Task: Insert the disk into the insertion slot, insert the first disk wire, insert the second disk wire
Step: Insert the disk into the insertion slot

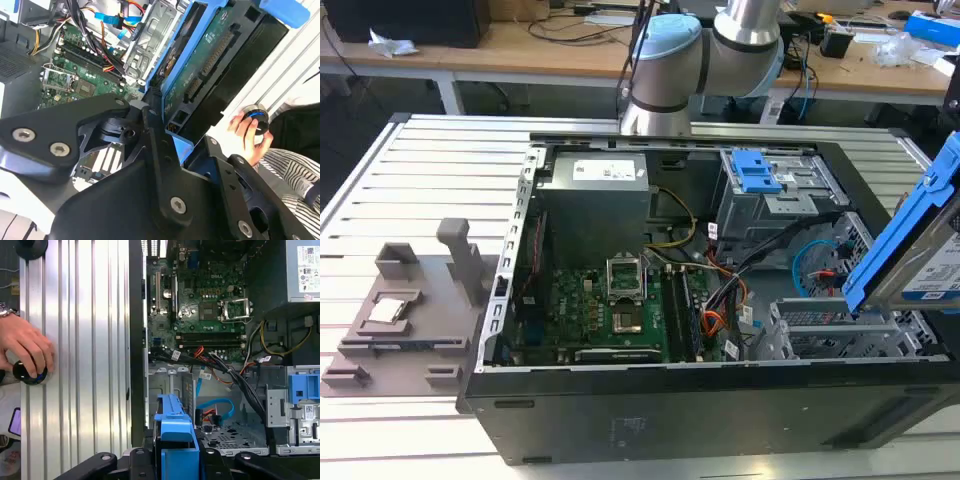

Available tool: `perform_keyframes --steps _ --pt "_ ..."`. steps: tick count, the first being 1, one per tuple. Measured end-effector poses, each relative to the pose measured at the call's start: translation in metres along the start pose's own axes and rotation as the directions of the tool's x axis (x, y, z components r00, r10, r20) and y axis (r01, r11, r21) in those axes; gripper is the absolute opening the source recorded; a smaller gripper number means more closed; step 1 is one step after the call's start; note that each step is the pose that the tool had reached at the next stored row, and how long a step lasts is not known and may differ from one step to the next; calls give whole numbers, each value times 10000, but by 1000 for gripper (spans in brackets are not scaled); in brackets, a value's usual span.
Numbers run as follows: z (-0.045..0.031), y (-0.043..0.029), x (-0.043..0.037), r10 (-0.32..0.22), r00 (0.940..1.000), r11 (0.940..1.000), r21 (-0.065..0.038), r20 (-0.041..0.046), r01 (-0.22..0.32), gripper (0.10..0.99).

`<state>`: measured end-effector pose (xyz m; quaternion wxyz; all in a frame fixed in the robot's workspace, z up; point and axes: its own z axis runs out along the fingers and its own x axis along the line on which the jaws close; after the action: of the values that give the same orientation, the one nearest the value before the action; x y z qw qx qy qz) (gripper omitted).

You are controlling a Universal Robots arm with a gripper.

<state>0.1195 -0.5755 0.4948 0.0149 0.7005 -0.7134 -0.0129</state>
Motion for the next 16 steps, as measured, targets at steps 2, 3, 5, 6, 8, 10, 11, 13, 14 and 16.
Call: perform_keyframes --steps 2,3,5,6,8,10,11,13,14,16 --pt "6 45 1 0 10000 10000 0 -1 0 365" --pt "11 93 2 0 10000 10000 -1 -1 0 365" --pt "21 204 -7 0 10000 10000 0 -1 0 365" --pt "23 240 -17 0 10000 10000 0 0 0 365" --pt "26 282 -33 1 10000 10000 0 0 -1 365" --pt "27 302 -82 1 10000 10000 0 -1 -1 365" --pt "28 310 -129 0 10000 10000 0 0 0 365" --pt "29 320 -199 0 10000 10000 0 -1 0 365" --pt "33 328 -222 0 10000 10000 0 0 0 365" --pt "54 349 -231 0 10000 10000 0 0 0 365"
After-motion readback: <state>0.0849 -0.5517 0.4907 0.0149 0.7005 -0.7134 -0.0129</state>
